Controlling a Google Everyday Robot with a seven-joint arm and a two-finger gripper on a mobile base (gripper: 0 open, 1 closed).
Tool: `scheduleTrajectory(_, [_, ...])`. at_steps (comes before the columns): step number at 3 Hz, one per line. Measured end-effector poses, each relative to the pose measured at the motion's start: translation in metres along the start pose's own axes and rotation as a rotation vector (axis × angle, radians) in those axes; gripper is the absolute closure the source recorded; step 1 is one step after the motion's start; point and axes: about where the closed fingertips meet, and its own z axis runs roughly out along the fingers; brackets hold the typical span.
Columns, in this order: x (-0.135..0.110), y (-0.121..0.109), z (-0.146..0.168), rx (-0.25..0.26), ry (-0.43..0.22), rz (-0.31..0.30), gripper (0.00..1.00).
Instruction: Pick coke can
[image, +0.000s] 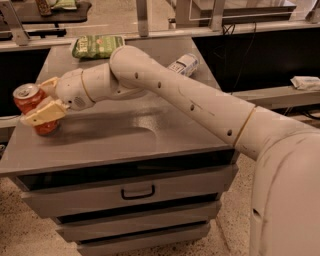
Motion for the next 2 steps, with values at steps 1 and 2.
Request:
scheduleTrajectory(1, [0.001,0.001,-0.001,0.014,-0.004,0.009,0.65])
scheduleTrajectory(2, [-0.008,-0.012,-0.03,0.057,-0.038,0.034,0.88])
